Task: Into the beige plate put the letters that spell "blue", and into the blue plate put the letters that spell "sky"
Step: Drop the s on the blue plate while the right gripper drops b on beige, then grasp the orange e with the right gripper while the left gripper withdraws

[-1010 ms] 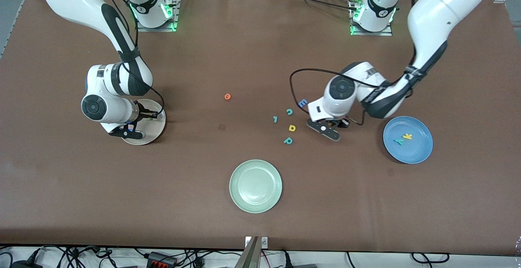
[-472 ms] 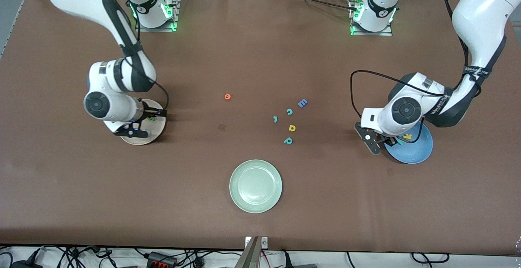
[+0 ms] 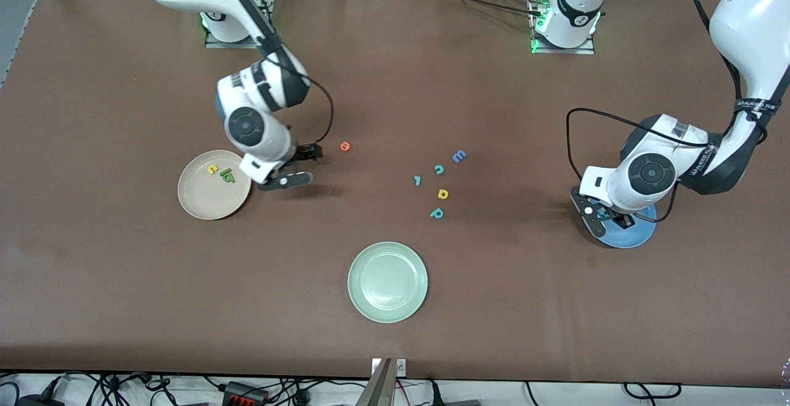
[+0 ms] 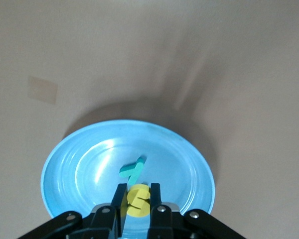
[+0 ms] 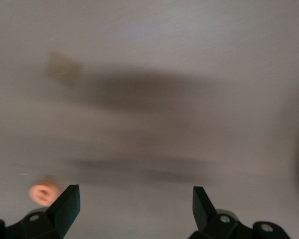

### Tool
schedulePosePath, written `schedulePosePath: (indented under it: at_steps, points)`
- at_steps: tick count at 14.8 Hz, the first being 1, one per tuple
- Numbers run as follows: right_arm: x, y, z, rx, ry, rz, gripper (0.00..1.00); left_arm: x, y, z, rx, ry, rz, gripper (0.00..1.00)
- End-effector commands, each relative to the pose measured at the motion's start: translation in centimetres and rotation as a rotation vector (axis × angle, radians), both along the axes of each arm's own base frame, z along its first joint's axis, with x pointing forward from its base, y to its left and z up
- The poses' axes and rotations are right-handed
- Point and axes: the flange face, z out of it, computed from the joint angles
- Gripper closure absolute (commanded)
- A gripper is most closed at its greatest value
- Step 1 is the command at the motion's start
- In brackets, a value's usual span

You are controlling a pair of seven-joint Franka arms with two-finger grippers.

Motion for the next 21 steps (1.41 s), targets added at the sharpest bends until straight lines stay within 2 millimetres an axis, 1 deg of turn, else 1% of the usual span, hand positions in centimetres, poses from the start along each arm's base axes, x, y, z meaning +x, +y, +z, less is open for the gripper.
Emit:
schedulePosePath:
  at_steps: [1, 2, 3, 4, 6, 8, 9, 10, 11, 13, 14, 16, 18, 19, 21]
  points:
    - [-2.8, 4.3, -2.0, -0.011, -0.024, -0.107, 0.0, -0.1, 0.2, 0.1, 0.012, 0.004, -0.027, 0.01]
    - [-3.4, 5.4, -2.4, -0.01, -0.035, -0.138, 0.0, -0.2, 0.3, 0.0, 0.009, 0.007, -0.029, 0.0]
    - [-3.9, 6.1, -2.8, -0.009, -0.041, -0.15, 0.0, -0.2, 0.2, 0.1, 0.01, 0.007, -0.03, 0.0]
    - [-4.3, 6.6, -3.1, -0.013, -0.04, -0.156, 0.02, -0.2, 0.2, 0.0, 0.009, 0.007, -0.031, 0.0]
    - [-4.8, 7.2, -3.5, -0.019, -0.039, -0.179, 0.09, -0.2, 0.1, 0.1, 0.007, 0.009, -0.03, 0.0]
    - [-5.1, 7.6, -3.7, -0.016, -0.044, -0.18, 0.14, -0.2, -0.1, 0.2, 0.003, 0.01, -0.028, 0.0]
    - [-5.2, 7.6, -3.9, -0.018, -0.042, -0.179, 0.19, -0.1, -0.2, 0.4, 0.0, 0.008, -0.026, 0.0]
    - [-5.2, 7.6, -3.9, -0.018, -0.042, -0.179, 0.31, 0.0, -0.3, 0.6, -0.004, 0.007, -0.021, 0.0]
    - [-5.3, 7.7, -3.9, -0.018, -0.042, -0.179, 0.36, 0.0, -0.3, 0.8, -0.005, 0.004, -0.017, 0.0]
    - [-5.3, 7.8, -3.9, -0.019, -0.042, -0.179, 0.42, 0.3, -2.2, 2.6, -0.063, -0.005, 0.003, 0.0]
    - [-5.3, 7.8, -3.9, -0.022, -0.04, -0.192, 0.43, 0.9, -2.4, 3.6, -0.094, -0.008, 0.035, 0.0]
    - [-5.3, 7.8, -3.8, -0.022, -0.04, -0.195, 0.43, 1.8, -3.2, 4.8, -0.136, 0.004, 0.094, 0.0]
    - [-5.3, 7.8, -3.9, -0.022, -0.04, -0.197, 0.43, 2.2, -4.6, 6.0, -0.137, -0.002, 0.152, 0.0]
    - [-5.3, 7.8, -3.9, -0.022, -0.04, -0.197, 0.44, 2.5, -5.4, 7.1, -0.13, 0.008, 0.212, 0.0]
    - [-5.6, 8.0, -3.9, -0.024, -0.039, -0.193, 0.44, 3.3, -7.7, 10.3, -0.153, 0.036, 0.366, 0.0]
